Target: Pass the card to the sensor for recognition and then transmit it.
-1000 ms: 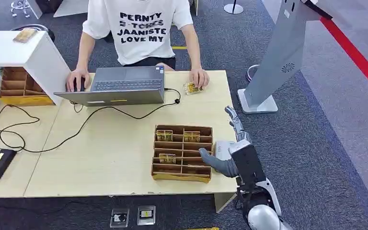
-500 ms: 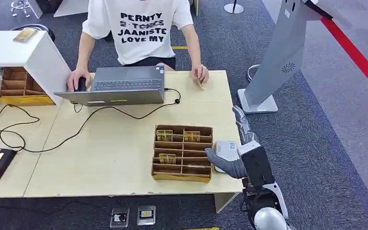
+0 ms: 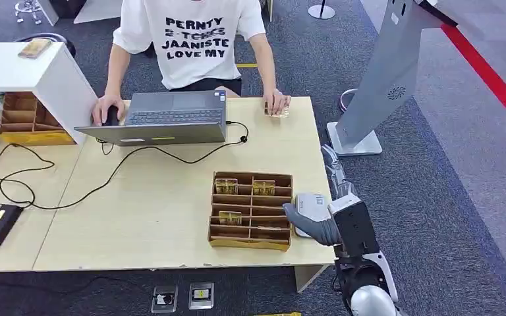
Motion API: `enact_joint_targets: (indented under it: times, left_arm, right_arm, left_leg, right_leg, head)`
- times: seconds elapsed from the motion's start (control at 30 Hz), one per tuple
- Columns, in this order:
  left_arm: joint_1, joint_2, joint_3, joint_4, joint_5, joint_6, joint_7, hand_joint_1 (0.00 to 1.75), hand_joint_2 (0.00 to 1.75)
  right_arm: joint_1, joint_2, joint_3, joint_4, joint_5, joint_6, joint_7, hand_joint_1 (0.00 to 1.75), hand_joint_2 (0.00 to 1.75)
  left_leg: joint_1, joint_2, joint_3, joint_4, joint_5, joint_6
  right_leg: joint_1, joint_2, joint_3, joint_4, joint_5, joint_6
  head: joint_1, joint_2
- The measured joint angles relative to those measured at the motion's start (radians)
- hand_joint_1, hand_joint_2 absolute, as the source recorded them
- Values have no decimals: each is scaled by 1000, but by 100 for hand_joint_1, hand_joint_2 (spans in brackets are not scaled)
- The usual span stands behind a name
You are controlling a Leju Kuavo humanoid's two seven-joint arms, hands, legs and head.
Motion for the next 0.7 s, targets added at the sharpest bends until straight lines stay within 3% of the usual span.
enact_joint_targets:
  times: [0.7]
  left_arm:
    - [0, 0, 0, 0, 0, 0, 0, 0, 0]
  right_arm:
    - [0, 0, 0, 0, 0, 0, 0, 0, 175]
  left_leg:
    - [0, 0, 0, 0, 0, 0]
  right_leg:
    - [0, 0, 0, 0, 0, 0]
  head:
    - [0, 0]
